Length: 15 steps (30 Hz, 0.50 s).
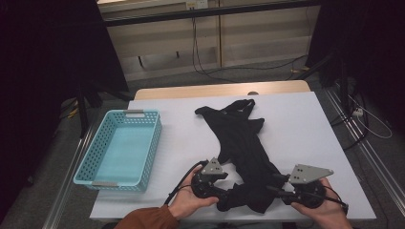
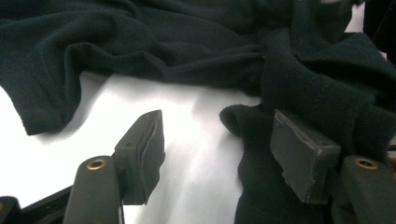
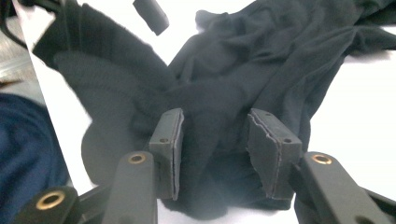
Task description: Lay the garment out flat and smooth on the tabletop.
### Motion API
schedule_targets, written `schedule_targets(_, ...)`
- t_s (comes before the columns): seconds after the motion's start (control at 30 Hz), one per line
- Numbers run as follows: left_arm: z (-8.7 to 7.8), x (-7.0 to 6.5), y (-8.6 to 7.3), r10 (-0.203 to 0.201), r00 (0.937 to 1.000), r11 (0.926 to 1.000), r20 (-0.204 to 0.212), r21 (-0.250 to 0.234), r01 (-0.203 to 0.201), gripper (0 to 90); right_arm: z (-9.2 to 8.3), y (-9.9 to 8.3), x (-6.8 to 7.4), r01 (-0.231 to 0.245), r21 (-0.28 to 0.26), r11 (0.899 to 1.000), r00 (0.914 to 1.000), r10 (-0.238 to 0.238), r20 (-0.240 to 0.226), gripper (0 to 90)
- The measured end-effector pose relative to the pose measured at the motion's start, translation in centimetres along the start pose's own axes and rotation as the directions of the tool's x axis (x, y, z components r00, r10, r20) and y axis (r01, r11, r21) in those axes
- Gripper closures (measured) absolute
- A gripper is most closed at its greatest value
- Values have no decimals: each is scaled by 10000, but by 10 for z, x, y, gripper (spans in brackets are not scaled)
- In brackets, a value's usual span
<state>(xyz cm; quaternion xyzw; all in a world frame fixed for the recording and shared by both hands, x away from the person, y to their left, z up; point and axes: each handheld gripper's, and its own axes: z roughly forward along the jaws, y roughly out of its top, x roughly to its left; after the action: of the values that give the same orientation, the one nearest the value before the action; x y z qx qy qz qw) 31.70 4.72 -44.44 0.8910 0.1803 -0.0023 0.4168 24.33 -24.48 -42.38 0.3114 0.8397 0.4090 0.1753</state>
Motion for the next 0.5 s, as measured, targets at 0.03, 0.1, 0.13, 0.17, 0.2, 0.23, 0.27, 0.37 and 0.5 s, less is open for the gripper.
schedule_targets(0.03,0,-1,0,9,10000,10000,31,-63,-8,348,-2,0,-1,-117,-134,9998,9999,118,62,545)
schedule_targets(0.1,-1,-4,1,44,9999,10000,127,-82,-43,340,-6,1,-4,-337,-488,9982,9994,336,-13,540)
schedule_targets(0.13,-2,-5,1,18,9998,9999,200,-140,-15,334,-7,1,-4,-358,-548,9979,9992,368,163,534)
schedule_targets(0.17,-3,-8,2,95,9997,9999,242,-86,-93,332,-8,1,-5,-442,-609,9972,9985,460,287,535)
schedule_targets(0.2,-2,-10,2,132,9995,9998,272,-125,-129,332,-9,2,-7,-513,-704,9962,9980,538,345,546)
schedule_targets(0.23,-4,-12,2,207,9994,9998,294,-44,-205,328,-9,3,-8,-543,-723,9959,9969,582,533,571)
schedule_targets(0.27,-4,-14,2,156,9995,9999,260,-65,-154,326,-7,4,-9,-628,-603,9962,9931,683,956,609)
schedule_targets(0.37,-5,-13,4,185,9996,9997,229,-133,-182,328,-2,7,-15,-739,-586,9955,9907,800,1097,664)
schedule_targets(0.5,-6,-3,10,-123,9999,9990,-20,-429,122,347,11,12,-22,-853,-315,9959,9880,886,1269,663)
